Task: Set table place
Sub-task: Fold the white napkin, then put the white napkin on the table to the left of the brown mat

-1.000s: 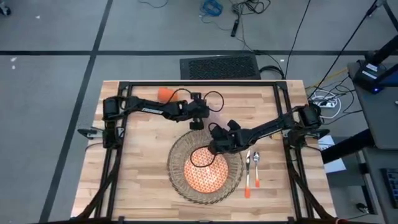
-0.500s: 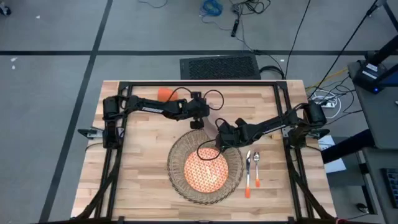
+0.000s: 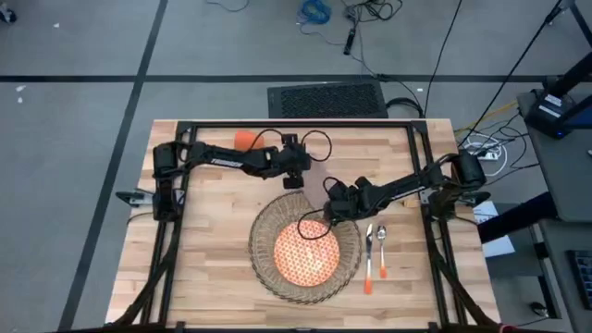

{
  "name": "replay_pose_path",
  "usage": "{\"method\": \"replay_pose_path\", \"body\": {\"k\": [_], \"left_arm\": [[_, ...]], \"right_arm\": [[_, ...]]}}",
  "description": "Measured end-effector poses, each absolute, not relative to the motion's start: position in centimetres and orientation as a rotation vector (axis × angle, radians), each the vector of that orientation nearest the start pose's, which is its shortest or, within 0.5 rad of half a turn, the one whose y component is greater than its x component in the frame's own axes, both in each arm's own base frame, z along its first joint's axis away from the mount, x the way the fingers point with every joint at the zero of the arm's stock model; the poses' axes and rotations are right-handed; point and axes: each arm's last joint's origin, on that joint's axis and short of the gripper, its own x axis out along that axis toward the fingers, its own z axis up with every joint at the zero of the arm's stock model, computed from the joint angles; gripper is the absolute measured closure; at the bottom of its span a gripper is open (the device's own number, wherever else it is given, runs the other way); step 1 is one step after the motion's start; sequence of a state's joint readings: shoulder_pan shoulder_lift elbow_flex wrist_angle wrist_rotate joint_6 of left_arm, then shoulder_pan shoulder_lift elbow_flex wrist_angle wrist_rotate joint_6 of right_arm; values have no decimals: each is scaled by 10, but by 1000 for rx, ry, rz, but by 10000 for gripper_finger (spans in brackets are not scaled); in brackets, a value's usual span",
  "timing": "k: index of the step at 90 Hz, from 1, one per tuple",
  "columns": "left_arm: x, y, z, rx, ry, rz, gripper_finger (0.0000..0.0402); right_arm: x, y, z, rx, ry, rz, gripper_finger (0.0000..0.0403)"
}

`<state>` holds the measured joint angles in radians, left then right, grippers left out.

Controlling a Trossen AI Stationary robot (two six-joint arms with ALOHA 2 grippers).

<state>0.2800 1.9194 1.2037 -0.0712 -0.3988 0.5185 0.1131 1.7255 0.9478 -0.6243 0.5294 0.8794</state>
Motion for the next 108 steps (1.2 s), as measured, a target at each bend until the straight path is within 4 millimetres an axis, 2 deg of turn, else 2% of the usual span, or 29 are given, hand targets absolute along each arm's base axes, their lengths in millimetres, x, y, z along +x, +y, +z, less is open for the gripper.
{"method": "replay_pose_path", "body": {"k": [24,35,46,63,79,99,108], "left_arm": [[381,127,169,452,932,424,218],[380,122,167,384,921,294,218],[377,115,163,274,925,77,219],[373,119,161,219,942,37,219],[375,120,170,222,976,-9,229],[387,127,182,244,963,-24,281],[390,131,174,230,1028,-45,298]], "right_arm": [[285,27,149,216,1021,-945,267],[282,33,160,200,960,-940,267],[283,39,174,215,911,-864,267],[290,42,191,250,848,-698,268],[297,30,189,319,903,-601,294],[299,19,186,337,909,-625,333],[300,14,186,358,915,-623,340]]}}
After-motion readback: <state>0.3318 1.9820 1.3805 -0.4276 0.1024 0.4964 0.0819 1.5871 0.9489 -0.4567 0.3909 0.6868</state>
